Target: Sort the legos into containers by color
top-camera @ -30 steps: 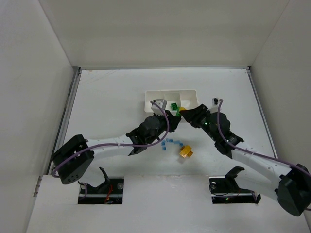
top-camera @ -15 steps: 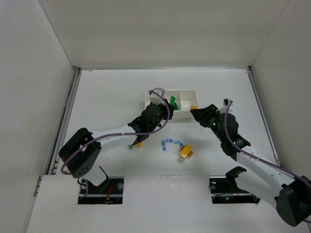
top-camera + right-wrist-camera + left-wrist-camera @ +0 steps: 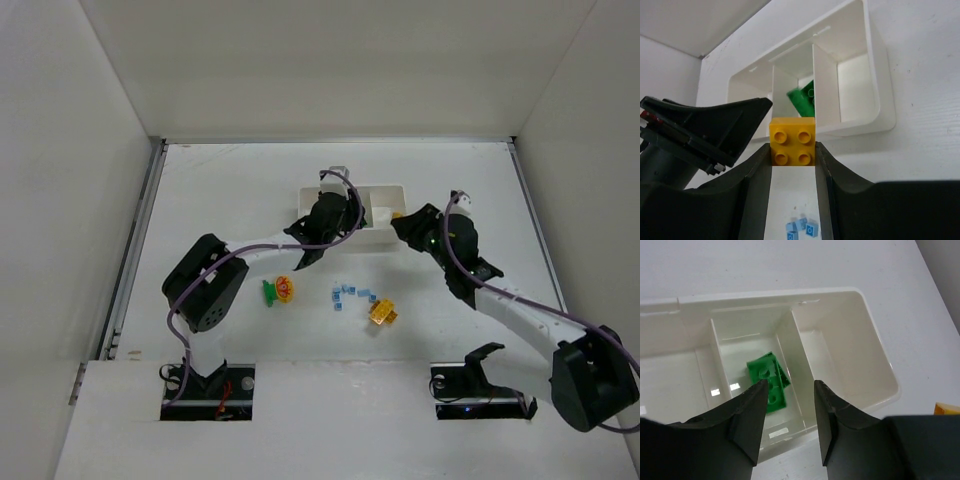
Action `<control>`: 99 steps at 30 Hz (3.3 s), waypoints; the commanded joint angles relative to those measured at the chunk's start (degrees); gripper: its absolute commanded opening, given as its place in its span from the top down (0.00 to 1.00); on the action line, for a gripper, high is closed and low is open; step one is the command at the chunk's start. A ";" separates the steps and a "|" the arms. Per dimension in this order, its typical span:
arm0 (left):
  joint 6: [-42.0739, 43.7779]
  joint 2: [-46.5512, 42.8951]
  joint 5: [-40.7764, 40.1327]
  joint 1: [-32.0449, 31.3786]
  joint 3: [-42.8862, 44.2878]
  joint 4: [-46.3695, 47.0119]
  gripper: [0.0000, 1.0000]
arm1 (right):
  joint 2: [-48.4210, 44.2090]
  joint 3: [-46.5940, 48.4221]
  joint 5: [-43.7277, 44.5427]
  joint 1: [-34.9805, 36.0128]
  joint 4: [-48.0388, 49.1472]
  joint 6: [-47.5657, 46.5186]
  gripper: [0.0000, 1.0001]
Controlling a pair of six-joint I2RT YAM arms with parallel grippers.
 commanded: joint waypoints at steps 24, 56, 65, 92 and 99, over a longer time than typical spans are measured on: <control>-5.09 -32.33 -7.05 -6.48 -31.69 1.76 0.59 | 22.16 20.19 6.48 -2.19 0.22 -8.40 0.34; -9.75 -32.86 -4.94 -8.33 -34.42 3.34 0.57 | -2.55 8.41 26.26 39.64 -50.14 12.16 0.17; -9.40 -34.45 -5.38 -8.77 -36.36 5.00 0.57 | 4.13 10.61 23.44 38.59 -45.66 10.75 0.22; -9.84 -37.70 -4.94 -9.56 -37.94 6.06 0.53 | 4.50 7.54 21.16 34.99 -43.99 13.21 0.76; -13.61 -41.47 -0.73 -9.56 -37.33 5.36 0.48 | -8.50 3.76 17.39 30.16 -33.29 8.92 0.80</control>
